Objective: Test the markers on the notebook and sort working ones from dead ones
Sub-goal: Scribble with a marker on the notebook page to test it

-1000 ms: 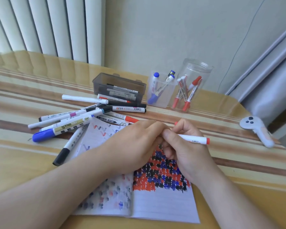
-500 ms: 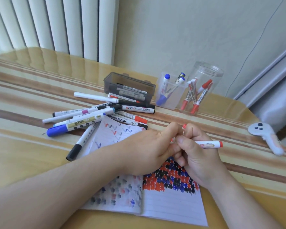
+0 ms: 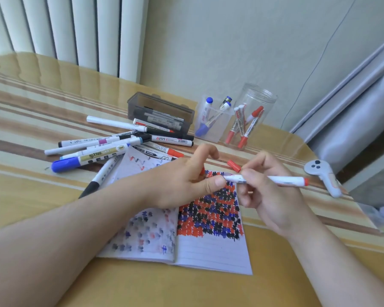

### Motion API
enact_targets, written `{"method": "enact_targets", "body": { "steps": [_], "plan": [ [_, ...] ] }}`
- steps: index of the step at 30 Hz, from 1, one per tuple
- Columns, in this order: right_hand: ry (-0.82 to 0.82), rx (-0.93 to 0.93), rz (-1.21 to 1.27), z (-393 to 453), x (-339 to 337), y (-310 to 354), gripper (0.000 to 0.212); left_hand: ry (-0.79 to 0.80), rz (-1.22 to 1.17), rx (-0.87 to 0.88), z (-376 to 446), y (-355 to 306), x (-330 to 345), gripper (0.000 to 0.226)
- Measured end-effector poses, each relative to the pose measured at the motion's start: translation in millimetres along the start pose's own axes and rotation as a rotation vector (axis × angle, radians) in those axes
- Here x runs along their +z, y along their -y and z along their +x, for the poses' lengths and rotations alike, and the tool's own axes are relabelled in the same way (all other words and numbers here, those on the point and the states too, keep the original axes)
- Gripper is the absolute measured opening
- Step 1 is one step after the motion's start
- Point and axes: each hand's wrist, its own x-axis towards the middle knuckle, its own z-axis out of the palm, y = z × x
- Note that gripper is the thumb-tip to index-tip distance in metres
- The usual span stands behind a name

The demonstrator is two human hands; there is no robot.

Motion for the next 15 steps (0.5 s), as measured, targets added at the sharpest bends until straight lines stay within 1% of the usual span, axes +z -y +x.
{"method": "enact_targets", "body": {
  "steps": [1,2,3,4,5,6,8,9,12,15],
  "plan": [
    [-0.022,0.011,0.038,-8,-3,0,0.009,0.027,0.023,-0.041,-1,3,-3,0.044],
    [-0.026,0.033,0.079,-17,-5,-2,0.011,0.066,0.078,-0.056,-2,6,-5,0.04],
    [-0.016,0.061,0.098,-27,-6,-6,0.019,0.115,0.16,-0.046,-3,6,-8,0.037],
    [-0.004,0.082,0.085,-36,-4,-12,0.032,0.161,0.251,-0.028,-4,8,-8,0.032],
    [-0.001,0.103,0.046,-45,0,-18,0.04,0.193,0.331,-0.003,-4,8,-7,0.028],
    [0.0,0.112,-0.005,-52,6,-26,0.038,0.211,0.388,0.014,-3,9,-5,0.027],
    [-0.033,0.096,-0.114,-61,16,-38,0.022,0.221,0.436,0.015,-1,11,-1,0.032],
    [-0.069,0.073,-0.168,-63,20,-42,0.018,0.223,0.438,0.012,0,11,0,0.034],
    [-0.099,0.051,-0.248,-64,25,-45,0.016,0.21,0.434,0.027,3,13,1,0.038],
    [-0.082,0.087,-0.295,-62,26,-44,0.023,0.206,0.452,0.035,4,14,2,0.04]
  ]
}}
